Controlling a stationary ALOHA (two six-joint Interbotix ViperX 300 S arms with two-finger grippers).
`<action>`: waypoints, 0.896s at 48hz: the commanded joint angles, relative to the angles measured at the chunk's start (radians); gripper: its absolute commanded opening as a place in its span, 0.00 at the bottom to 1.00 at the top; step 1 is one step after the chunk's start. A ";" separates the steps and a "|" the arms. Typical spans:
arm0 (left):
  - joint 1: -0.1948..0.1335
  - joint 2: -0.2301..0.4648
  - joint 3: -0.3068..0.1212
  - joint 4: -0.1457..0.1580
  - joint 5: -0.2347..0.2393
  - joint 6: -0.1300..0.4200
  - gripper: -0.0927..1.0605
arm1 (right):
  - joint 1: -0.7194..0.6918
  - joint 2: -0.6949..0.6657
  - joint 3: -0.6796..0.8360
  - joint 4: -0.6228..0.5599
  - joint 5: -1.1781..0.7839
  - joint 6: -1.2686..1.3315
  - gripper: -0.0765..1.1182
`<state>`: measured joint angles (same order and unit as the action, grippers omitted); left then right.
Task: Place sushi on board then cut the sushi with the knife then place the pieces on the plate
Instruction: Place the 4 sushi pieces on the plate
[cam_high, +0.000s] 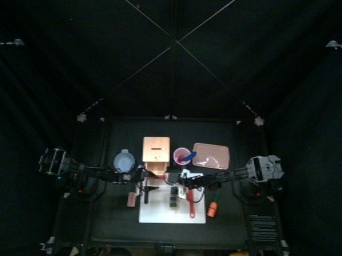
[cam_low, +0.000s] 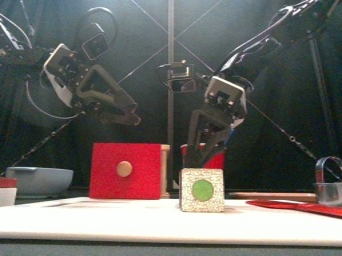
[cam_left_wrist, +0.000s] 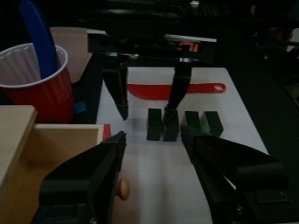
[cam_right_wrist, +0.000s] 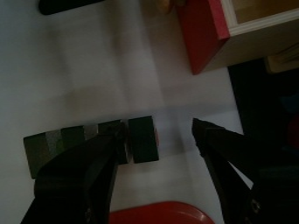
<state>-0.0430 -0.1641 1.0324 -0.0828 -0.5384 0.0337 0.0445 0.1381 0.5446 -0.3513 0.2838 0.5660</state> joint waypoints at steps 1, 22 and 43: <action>0.003 -0.012 -0.009 -0.002 -0.008 0.000 0.85 | 0.002 -0.012 -0.015 0.002 0.008 -0.003 0.85; 0.002 -0.012 -0.006 -0.002 -0.008 0.000 0.85 | 0.002 -0.026 -0.037 -0.014 0.080 -0.006 0.85; 0.002 -0.012 0.002 -0.012 -0.008 -0.002 0.85 | 0.002 -0.005 -0.038 -0.008 0.092 -0.005 0.83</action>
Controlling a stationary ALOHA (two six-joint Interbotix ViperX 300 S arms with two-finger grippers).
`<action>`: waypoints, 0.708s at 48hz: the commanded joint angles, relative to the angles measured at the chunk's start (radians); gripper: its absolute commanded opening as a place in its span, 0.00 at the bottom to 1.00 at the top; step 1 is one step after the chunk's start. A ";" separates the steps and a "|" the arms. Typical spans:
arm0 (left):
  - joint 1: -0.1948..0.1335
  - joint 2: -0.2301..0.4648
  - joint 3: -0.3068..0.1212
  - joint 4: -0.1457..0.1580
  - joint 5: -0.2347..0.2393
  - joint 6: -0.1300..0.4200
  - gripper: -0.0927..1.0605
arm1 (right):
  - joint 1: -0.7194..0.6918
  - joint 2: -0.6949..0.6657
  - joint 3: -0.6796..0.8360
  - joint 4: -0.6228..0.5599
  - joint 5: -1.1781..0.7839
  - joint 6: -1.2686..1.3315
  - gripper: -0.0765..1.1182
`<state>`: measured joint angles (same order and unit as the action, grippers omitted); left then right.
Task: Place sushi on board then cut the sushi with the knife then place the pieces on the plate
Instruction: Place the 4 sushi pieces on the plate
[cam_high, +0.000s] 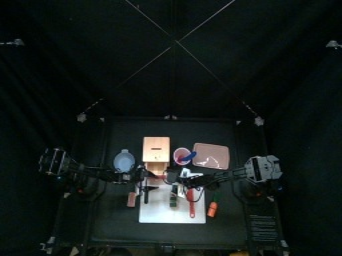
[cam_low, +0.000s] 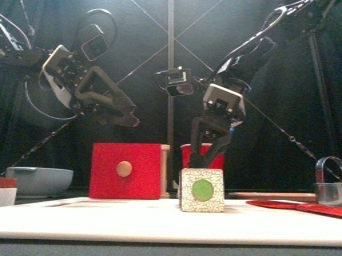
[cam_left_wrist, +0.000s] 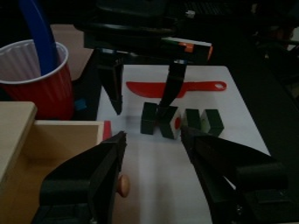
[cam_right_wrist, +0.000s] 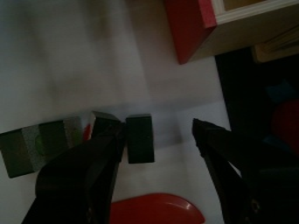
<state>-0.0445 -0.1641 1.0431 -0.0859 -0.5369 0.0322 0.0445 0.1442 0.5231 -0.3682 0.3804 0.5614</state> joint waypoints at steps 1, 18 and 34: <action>0.003 -0.012 -0.009 -0.011 -0.009 0.002 0.85 | 0.002 -0.011 -0.017 0.011 -0.005 0.000 0.83; 0.005 -0.014 -0.005 -0.020 -0.008 0.002 0.85 | 0.002 -0.011 -0.018 0.012 0.000 0.000 0.58; 0.003 -0.014 0.000 -0.032 -0.008 0.002 0.85 | -0.011 -0.103 -0.011 -0.048 0.146 0.000 0.53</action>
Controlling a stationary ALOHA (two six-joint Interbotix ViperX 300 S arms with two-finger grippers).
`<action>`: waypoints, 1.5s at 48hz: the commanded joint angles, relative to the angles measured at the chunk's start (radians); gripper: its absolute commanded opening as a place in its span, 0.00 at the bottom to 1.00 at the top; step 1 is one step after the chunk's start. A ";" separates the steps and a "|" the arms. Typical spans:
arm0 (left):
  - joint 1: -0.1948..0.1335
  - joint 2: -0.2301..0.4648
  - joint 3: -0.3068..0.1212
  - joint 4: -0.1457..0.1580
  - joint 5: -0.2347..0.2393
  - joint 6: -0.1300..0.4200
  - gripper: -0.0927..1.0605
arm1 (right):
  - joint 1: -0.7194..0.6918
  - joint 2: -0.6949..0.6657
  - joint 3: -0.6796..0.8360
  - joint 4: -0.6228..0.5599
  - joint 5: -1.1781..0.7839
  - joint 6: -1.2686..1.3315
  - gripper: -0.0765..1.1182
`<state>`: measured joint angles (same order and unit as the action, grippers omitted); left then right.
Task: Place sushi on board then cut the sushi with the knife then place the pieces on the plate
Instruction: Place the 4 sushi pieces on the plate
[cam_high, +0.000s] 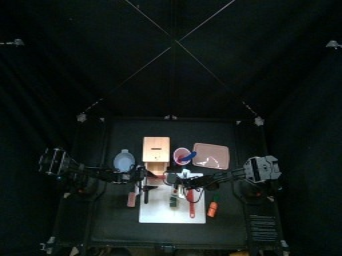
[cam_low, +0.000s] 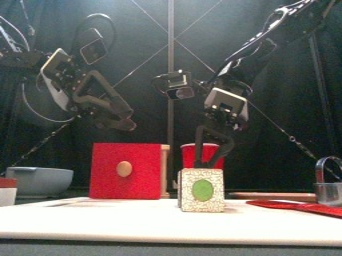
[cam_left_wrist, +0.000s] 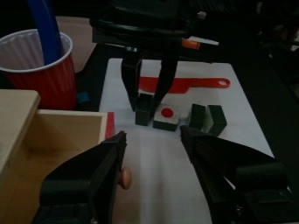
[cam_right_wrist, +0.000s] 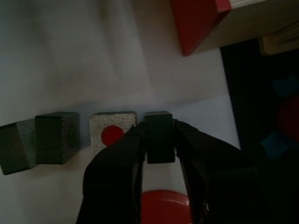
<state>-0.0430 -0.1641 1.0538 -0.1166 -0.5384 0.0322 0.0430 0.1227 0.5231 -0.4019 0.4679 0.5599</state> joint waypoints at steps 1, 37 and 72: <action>0.002 -0.012 -0.011 -0.002 -0.006 0.002 0.85 | -0.009 -0.089 -0.009 -0.014 0.069 0.003 0.53; -0.002 -0.005 -0.011 0.000 -0.006 0.005 0.85 | -0.153 -0.543 0.367 0.046 0.212 0.399 0.53; -0.008 -0.011 -0.006 0.005 -0.008 0.005 0.85 | -0.500 -0.273 0.264 -0.121 0.078 0.706 0.58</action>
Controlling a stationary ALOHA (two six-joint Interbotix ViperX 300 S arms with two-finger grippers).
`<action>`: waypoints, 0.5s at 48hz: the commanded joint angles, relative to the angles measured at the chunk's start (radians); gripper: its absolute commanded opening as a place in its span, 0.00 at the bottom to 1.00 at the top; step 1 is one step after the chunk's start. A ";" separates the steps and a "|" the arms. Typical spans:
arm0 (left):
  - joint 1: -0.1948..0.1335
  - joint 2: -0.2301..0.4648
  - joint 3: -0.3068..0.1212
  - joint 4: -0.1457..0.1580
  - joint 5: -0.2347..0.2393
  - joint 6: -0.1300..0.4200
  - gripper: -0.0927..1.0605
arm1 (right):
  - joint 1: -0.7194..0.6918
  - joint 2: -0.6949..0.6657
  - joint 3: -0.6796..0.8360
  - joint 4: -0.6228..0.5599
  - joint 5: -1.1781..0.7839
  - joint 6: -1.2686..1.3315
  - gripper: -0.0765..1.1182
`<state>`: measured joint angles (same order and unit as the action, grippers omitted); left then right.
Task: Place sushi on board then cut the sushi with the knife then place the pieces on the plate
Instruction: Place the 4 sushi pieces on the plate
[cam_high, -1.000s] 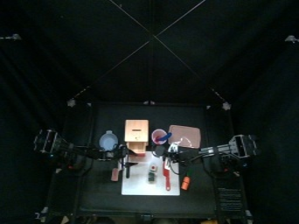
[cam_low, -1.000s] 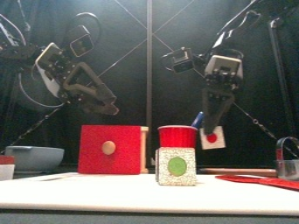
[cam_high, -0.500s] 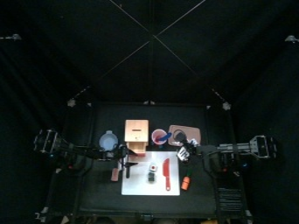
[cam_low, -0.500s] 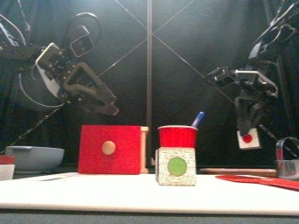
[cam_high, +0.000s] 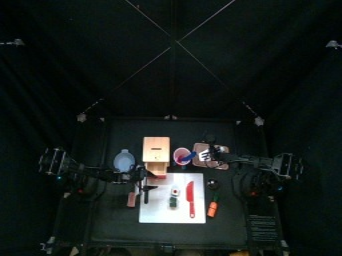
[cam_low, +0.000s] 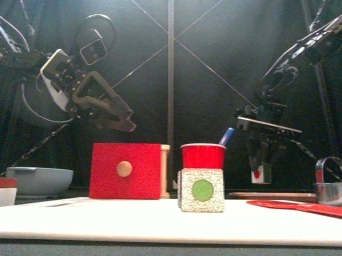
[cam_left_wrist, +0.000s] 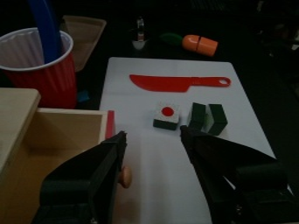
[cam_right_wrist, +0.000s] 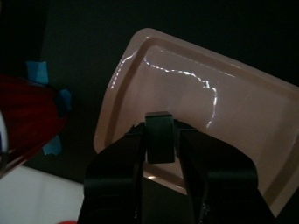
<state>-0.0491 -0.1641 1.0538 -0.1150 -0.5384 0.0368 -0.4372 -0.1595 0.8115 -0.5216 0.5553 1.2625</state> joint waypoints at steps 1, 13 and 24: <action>0.000 -0.011 -0.005 0.005 -0.008 0.000 0.85 | -0.025 0.015 -0.026 0.000 -0.014 0.003 0.59; -0.002 -0.014 0.014 0.005 -0.008 -0.002 0.85 | -0.035 0.044 -0.026 -0.006 -0.061 0.000 0.68; -0.002 -0.014 0.014 0.003 -0.008 -0.003 0.85 | -0.043 0.046 -0.020 -0.002 -0.063 -0.002 0.77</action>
<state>-0.0491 -0.1641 1.0784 -0.1120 -0.5384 0.0353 -0.4709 -0.0997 0.8053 -0.5231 0.4909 1.2625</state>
